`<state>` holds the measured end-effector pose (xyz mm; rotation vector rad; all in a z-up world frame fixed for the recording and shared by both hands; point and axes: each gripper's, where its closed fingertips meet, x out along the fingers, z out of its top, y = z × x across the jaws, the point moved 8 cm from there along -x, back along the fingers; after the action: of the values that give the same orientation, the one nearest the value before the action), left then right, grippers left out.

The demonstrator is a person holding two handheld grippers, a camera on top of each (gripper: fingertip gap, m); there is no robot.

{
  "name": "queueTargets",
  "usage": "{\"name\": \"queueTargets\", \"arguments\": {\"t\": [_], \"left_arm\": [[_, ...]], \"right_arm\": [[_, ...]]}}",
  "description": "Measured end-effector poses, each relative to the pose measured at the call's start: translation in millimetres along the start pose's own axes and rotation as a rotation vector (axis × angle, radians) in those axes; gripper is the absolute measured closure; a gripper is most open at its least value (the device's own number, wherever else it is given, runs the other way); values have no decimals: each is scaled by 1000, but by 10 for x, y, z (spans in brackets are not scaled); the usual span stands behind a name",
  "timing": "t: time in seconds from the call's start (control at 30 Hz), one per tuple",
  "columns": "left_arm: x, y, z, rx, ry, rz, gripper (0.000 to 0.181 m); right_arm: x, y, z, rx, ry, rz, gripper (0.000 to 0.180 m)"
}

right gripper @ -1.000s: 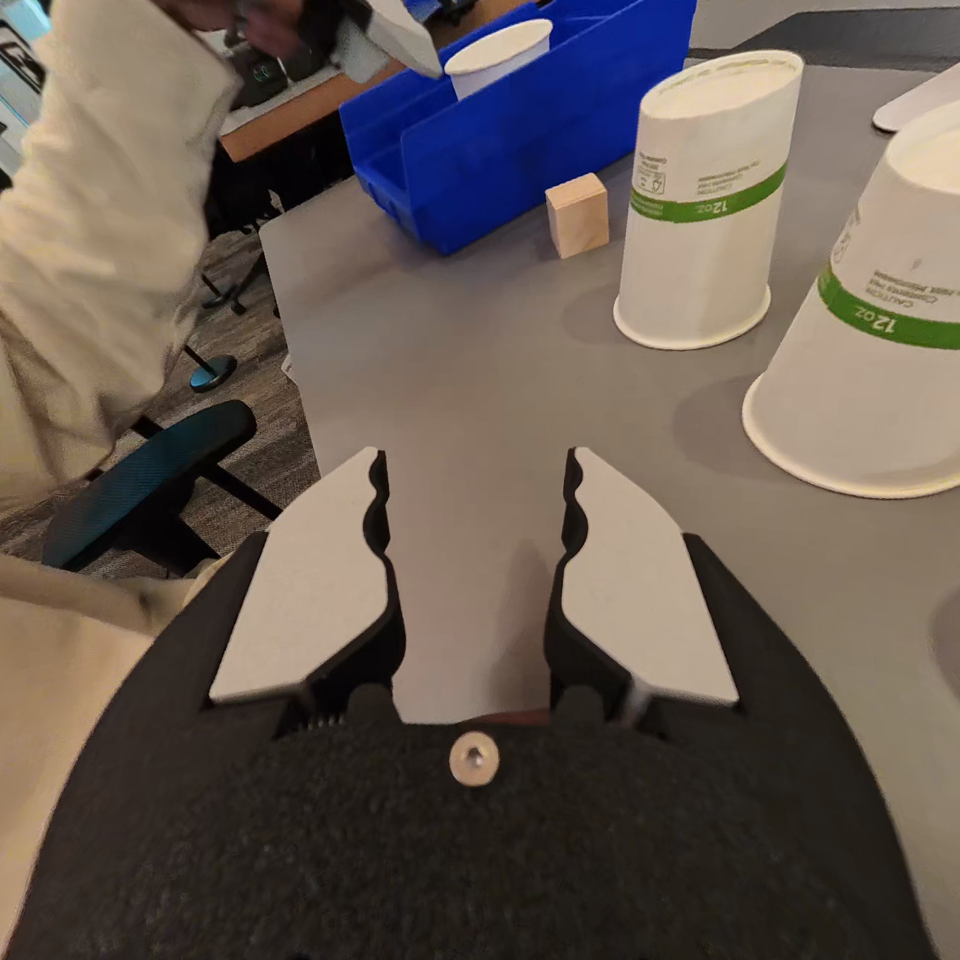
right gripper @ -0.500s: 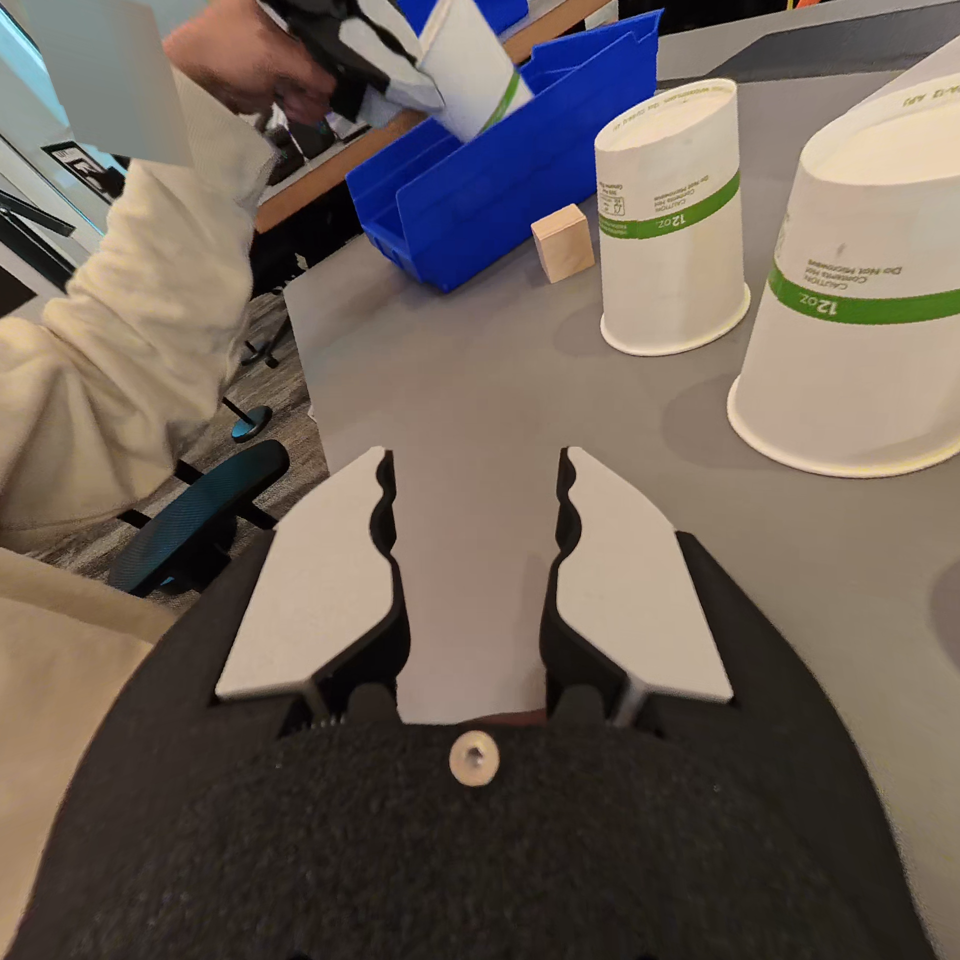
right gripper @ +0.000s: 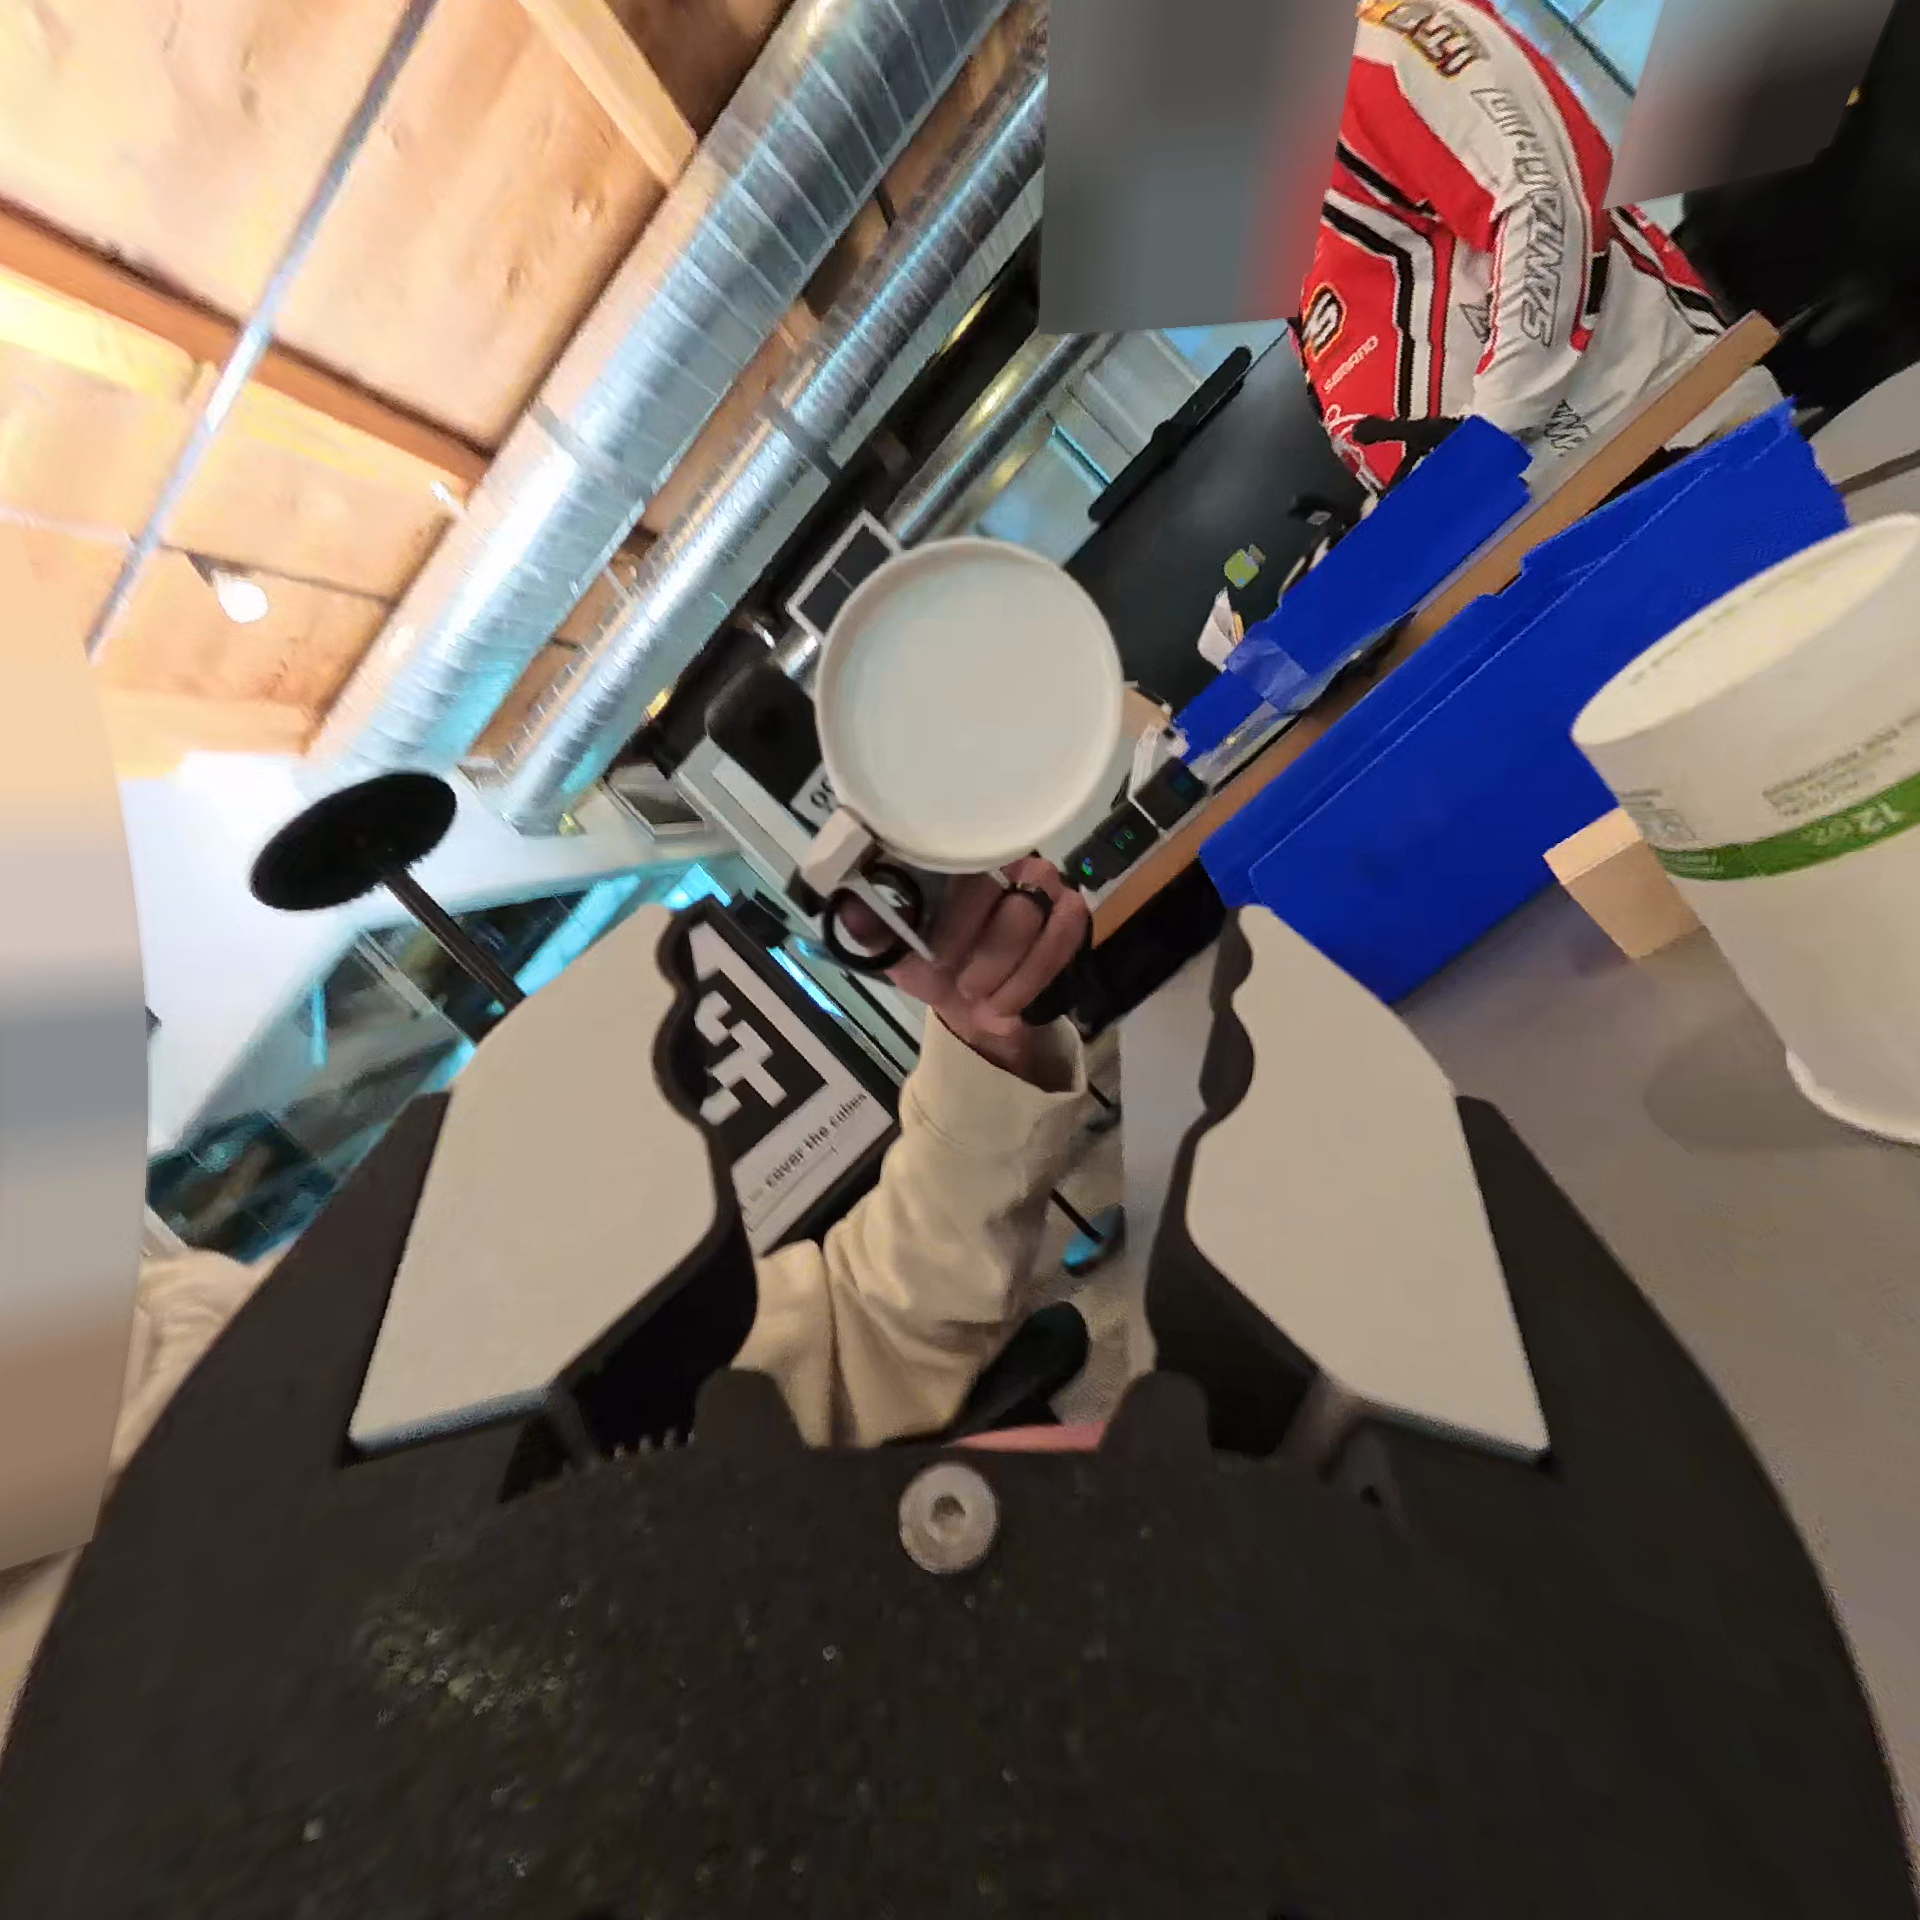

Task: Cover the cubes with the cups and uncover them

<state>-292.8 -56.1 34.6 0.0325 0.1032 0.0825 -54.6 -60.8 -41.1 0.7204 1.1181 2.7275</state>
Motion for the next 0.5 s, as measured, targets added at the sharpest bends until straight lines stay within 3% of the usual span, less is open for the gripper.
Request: {"name": "queueTargets", "arguments": {"t": [0.27, 0.4, 0.5], "left_arm": [[420, -157, -226, -149, -1, -220, 181], [565, -186, -350, -185, 21, -254, 180], [580, -161, -396, -151, 67, -179, 176]], "right_arm": [[-8, 152, 2, -375, 95, -154, 76], [-13, 90, -79, -448, 197, -226, 96], [-46, 28, -66, -415, 197, -260, 96]]}}
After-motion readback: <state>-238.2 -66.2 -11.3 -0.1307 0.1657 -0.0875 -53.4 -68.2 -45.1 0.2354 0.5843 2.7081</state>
